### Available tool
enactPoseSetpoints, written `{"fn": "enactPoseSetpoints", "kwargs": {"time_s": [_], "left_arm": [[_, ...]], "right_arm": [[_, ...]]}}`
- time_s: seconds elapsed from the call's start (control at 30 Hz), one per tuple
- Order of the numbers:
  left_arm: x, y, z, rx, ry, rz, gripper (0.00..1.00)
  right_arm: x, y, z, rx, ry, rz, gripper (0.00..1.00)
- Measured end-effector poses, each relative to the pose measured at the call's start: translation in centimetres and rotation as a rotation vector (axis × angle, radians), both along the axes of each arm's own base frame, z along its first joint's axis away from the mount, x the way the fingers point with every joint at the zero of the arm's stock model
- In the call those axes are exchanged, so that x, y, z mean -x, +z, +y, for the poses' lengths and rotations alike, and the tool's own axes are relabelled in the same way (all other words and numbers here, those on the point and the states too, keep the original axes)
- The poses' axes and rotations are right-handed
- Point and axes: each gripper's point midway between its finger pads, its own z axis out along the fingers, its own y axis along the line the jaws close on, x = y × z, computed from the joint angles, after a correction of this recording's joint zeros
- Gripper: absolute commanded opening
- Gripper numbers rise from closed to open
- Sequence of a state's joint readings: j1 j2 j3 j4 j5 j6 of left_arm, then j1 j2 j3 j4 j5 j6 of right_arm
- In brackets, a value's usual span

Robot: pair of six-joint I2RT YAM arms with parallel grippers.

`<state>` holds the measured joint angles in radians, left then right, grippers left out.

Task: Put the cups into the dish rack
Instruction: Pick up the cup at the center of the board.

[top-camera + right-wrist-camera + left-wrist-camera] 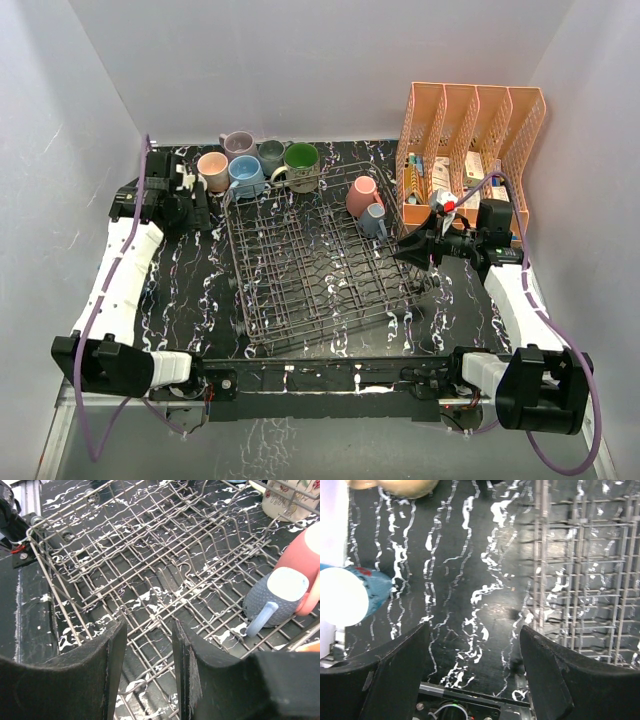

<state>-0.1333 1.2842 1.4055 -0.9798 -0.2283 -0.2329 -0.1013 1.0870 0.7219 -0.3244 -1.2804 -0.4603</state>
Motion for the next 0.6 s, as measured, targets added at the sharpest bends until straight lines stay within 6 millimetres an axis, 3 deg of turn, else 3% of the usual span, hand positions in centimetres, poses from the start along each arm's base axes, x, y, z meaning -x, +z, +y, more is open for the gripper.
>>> {"fn": "enactPoseSetpoints", "kwargs": {"time_s": [0.13,0.3,0.6], "left_arm": [[0.1,-0.3,3.0,-0.028,0.066,0.021,0.62],[0.1,-1.0,6.7,-0.044,0.169,0.048,0.63],[0.8,-3.5,10.4,-0.015,0.348,0.07,0.7]], "right_arm": [[-0.3,0.3,-0.3,0.024,-0.023,-0.037,0.43],[-0.7,0.6,-0.8,0.066,-0.066,-0.089,0.43],[-1.5,0.2,-1.4,0.118,-0.105,-0.128,0.43]]}}
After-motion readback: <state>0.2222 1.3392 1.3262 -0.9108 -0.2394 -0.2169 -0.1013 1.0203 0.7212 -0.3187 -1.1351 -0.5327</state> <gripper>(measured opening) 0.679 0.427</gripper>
